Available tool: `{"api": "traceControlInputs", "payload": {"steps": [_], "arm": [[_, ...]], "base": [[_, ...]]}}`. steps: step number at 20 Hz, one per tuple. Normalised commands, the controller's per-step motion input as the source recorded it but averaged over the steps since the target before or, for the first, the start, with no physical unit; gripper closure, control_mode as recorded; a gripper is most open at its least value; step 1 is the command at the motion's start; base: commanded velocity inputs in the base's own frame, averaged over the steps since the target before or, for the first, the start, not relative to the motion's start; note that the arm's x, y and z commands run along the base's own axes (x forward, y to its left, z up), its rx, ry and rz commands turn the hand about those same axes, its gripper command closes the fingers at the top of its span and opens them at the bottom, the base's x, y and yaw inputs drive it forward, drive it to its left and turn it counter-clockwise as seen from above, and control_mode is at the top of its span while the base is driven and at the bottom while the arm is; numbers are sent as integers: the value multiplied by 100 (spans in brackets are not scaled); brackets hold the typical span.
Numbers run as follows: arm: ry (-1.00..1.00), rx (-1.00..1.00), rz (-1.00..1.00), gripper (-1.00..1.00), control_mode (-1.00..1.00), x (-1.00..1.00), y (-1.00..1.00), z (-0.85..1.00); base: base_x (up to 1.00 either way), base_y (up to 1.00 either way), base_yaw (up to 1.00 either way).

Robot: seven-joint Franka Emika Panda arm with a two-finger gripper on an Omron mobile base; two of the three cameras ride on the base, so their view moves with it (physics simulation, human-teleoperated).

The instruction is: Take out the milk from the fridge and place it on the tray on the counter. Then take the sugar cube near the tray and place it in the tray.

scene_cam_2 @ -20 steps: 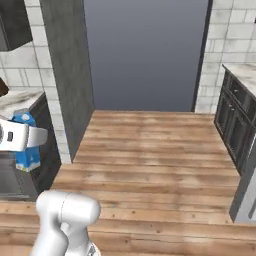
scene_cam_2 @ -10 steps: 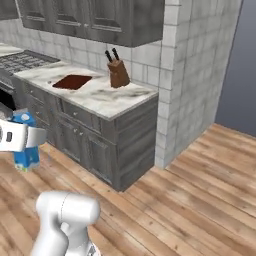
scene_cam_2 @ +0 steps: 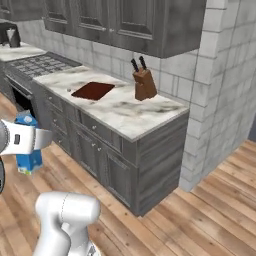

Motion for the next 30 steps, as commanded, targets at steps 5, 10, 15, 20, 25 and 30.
{"api": "traceControlInputs", "payload": {"steps": [5, 10, 15, 20, 25, 30], "arm": [[0, 0, 0, 100, 100, 0, 0, 0], [0, 0, 0, 100, 100, 0, 0, 0], [0, 0, 0, 100, 100, 0, 0, 0], [0, 0, 0, 100, 100, 0, 0, 0], [0, 0, 0, 100, 100, 0, 0, 0], [0, 0, 0, 100, 100, 0, 0, 0]], "base": [[100, 100, -39], [94, 100, -39], [74, 100, -49], [68, 100, -52], [48, 100, -47], [21, 78, -20]]}}
